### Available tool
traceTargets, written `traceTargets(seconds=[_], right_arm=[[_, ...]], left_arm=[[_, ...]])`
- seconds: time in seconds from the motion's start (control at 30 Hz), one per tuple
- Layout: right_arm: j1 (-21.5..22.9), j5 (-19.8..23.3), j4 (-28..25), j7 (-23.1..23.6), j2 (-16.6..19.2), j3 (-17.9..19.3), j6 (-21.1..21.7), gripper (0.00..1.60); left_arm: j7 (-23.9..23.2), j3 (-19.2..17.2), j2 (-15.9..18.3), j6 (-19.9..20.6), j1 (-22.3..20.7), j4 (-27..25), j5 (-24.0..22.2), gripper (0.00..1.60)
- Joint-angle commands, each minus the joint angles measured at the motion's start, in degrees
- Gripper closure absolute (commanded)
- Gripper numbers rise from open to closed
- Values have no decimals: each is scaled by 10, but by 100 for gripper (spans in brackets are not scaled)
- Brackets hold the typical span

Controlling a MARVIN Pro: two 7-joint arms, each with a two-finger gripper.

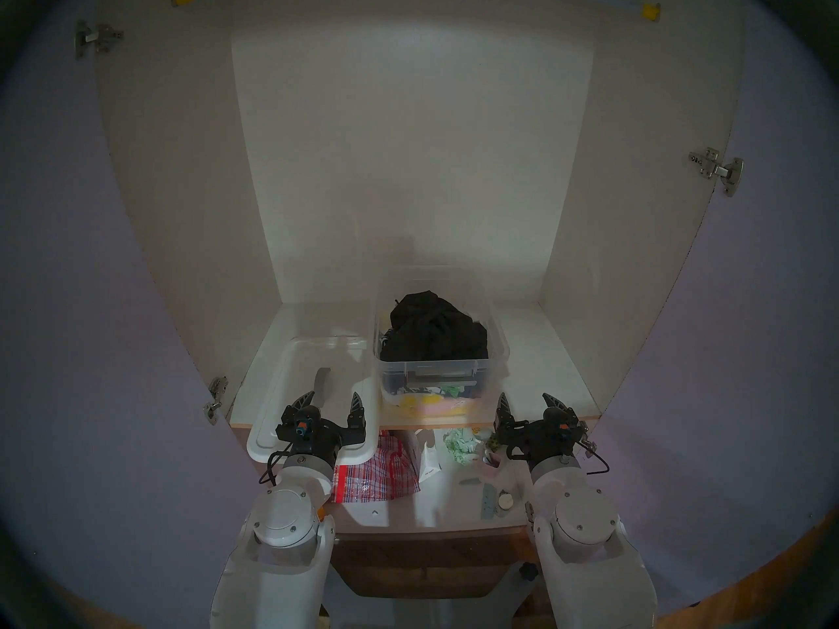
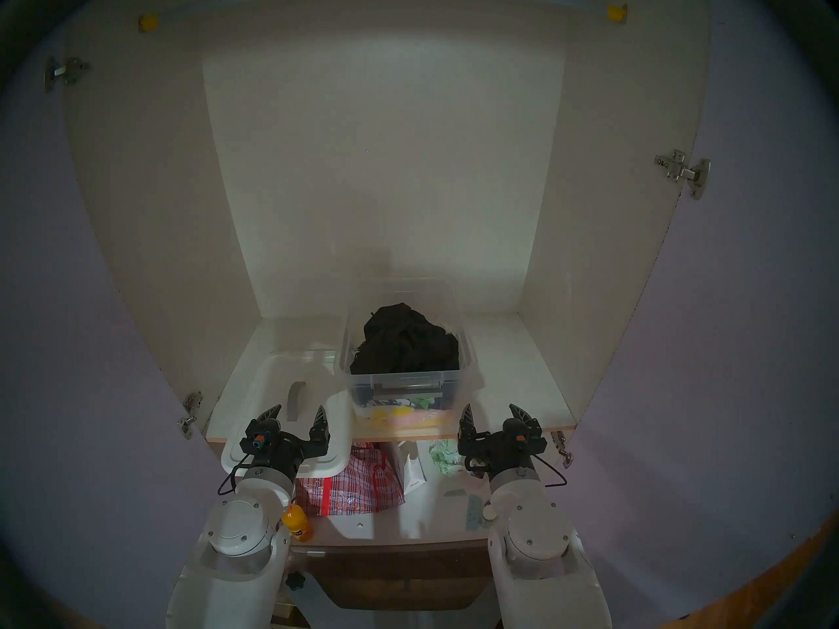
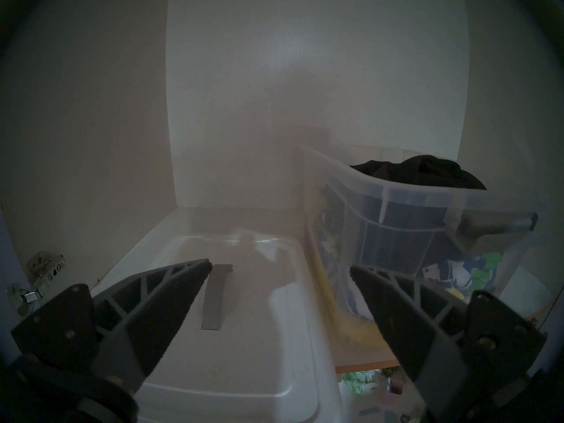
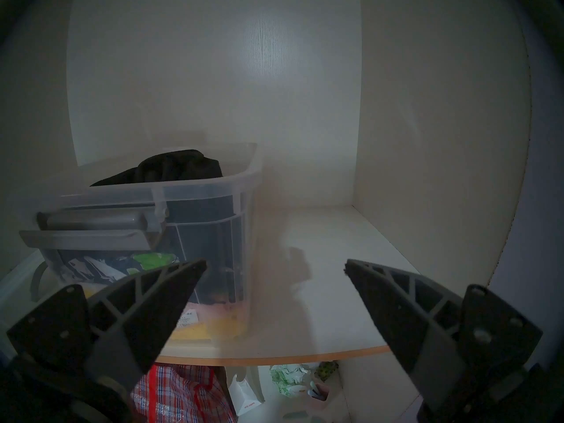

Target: Take clothing out of the storage bin and put the lid back on the bin

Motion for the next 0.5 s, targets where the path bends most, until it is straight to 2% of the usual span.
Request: traceTargets(seconds=[0.0,0.47], right_arm=[[3,0,-11,0,0,0,-2,0],[3,0,-11,0,0,0,-2,0]], left_arm=[[-2,1,0,-2,-2,-12,-1,0],[-1,1,1,-2,-2,-12,-1,0]])
